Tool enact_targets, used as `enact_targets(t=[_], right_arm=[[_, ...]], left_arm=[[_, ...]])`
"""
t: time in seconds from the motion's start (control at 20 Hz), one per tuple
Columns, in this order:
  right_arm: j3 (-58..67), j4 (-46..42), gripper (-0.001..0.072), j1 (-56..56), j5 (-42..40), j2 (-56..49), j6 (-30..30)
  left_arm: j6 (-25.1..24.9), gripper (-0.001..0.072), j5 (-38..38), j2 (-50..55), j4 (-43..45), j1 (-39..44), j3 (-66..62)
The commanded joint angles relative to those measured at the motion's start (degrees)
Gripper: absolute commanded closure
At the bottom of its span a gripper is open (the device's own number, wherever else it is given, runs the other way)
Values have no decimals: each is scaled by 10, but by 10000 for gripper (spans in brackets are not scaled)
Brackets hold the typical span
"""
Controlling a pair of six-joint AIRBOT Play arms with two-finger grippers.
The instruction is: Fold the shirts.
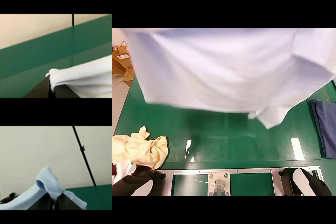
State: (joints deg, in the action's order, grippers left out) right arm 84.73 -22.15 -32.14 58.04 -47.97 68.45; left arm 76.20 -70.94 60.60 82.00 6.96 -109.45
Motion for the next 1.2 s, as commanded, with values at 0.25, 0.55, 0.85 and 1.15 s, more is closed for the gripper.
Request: enact_targets(t=[0.25, 0.55, 0.85, 1.15], right_arm=[[-213, -79, 687, 233, -276, -262, -87], [-168, -64, 678, 248, -295, -468, -87], [-99, -81, 467, 121, -81, -437, -80], [-133, -207, 416, -42, 101, -377, -70]], left_arm=[[-59, 684, 90, 335, -136, 0, 108], [-57, 676, 166, 481, -179, 0, 108], [-30, 189, 1, 480, -174, -54, 4], [-4, 189, -221, 481, -177, -177, -34]])
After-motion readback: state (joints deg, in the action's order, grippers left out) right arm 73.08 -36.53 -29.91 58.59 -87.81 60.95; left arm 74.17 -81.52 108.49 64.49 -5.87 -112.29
